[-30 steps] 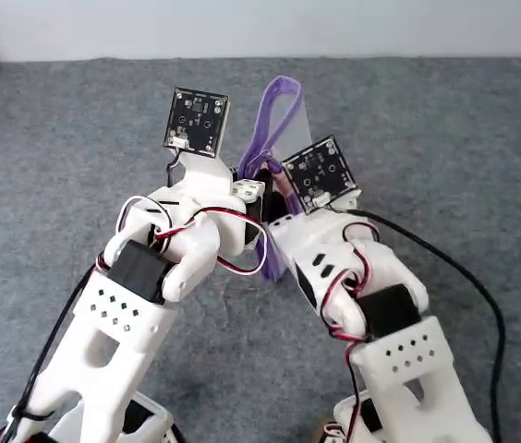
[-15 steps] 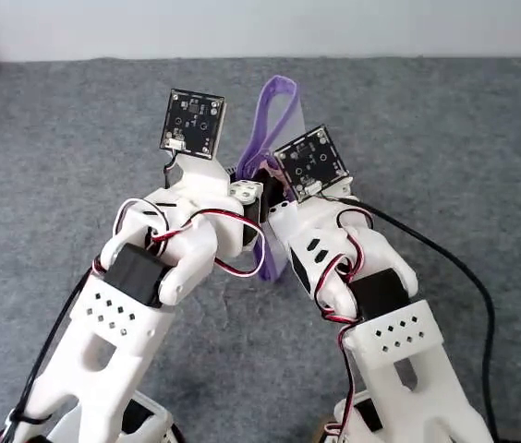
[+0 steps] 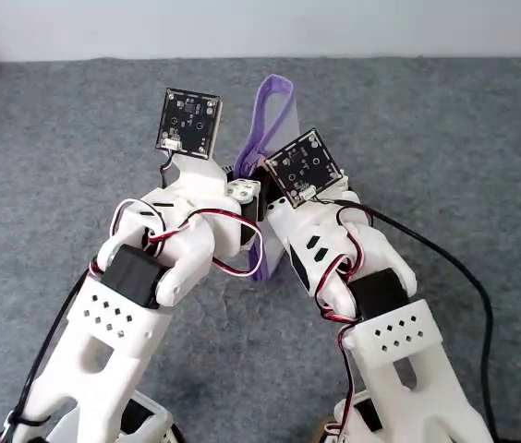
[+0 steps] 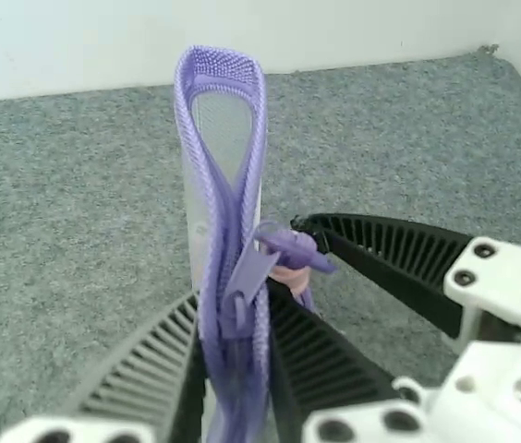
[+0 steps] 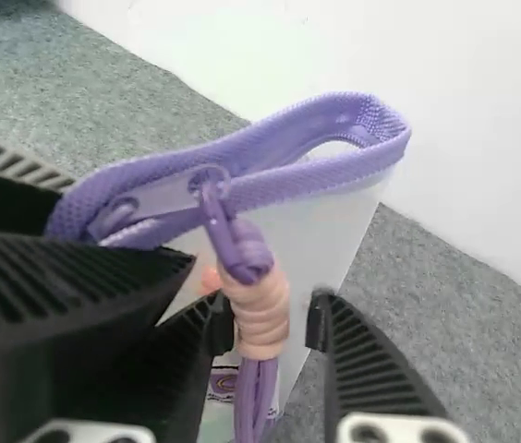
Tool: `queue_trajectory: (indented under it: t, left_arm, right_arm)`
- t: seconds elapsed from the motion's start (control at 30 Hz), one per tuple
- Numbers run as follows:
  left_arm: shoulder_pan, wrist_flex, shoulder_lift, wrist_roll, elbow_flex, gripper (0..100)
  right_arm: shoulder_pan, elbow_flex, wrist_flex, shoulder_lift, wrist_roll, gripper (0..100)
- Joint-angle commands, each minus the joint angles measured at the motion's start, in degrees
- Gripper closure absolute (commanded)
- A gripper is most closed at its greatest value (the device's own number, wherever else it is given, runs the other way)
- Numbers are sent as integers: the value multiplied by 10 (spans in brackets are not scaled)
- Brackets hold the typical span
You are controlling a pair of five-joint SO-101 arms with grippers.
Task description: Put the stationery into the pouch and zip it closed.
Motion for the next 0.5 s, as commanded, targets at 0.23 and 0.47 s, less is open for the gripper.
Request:
queue_trajectory:
  t: [0.23,0.47]
  left_arm:
    - [4,-10,-24,-8,-4,986]
    - [3,-10,-27,-8,-4,986]
  right_arm:
    - [-11,-33,-19,32,8,927]
    - [2,-33,-19,25,42,990]
